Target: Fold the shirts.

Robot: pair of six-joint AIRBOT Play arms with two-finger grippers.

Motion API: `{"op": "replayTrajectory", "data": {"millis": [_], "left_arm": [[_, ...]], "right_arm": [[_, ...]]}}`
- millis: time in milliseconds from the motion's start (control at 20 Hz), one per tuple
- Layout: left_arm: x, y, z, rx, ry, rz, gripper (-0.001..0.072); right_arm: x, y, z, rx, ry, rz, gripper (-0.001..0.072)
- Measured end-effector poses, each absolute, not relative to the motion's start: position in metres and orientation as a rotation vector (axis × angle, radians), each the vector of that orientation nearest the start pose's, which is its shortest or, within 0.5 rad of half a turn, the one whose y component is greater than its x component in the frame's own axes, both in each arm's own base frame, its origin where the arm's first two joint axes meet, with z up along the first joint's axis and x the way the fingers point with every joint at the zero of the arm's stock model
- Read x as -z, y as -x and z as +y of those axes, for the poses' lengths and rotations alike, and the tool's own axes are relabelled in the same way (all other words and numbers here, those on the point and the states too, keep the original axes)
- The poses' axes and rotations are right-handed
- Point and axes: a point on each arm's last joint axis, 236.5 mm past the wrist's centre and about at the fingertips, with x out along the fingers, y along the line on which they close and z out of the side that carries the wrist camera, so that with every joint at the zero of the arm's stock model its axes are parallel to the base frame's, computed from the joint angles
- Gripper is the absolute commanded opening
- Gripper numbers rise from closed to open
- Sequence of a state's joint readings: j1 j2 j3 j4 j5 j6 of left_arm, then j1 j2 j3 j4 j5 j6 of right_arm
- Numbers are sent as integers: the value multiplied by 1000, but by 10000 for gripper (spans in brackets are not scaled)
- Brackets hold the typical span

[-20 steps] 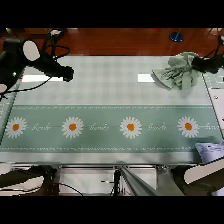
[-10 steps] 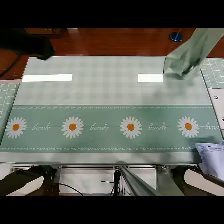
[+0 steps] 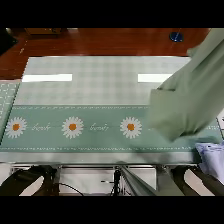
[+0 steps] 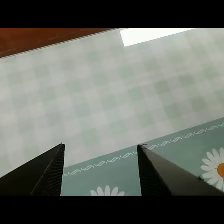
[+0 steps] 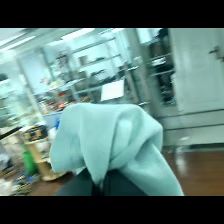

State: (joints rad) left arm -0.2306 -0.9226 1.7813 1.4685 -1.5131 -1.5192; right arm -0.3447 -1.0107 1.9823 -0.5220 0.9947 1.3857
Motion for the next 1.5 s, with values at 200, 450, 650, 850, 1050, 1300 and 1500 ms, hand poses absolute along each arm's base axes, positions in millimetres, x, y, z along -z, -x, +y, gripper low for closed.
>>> {"op": "replayTrajectory", "data": {"millis": [200,450,650,850,1050,1300,1500], "left_arm": [[-336,-273,-90,337,-77,677,540],[-334,-264,-89,340,-68,700,540],[-333,-262,-90,341,-66,706,540],[-332,-262,-86,329,-72,710,542],[-329,-266,-68,262,-126,714,542],[-311,-277,-56,224,-204,770,567],[-241,-289,-38,177,-226,973,631]], "right_arm": [[-518,-320,108,-672,-416,64,28],[-421,-359,199,-865,-351,413,28],[-308,-369,312,-1008,-210,716,30],[-197,-341,406,-1110,-46,960,377],[-152,-341,418,-1080,57,1022,416],[-200,-420,283,-723,154,872,486],[-237,-446,99,-319,173,865,520]]}}
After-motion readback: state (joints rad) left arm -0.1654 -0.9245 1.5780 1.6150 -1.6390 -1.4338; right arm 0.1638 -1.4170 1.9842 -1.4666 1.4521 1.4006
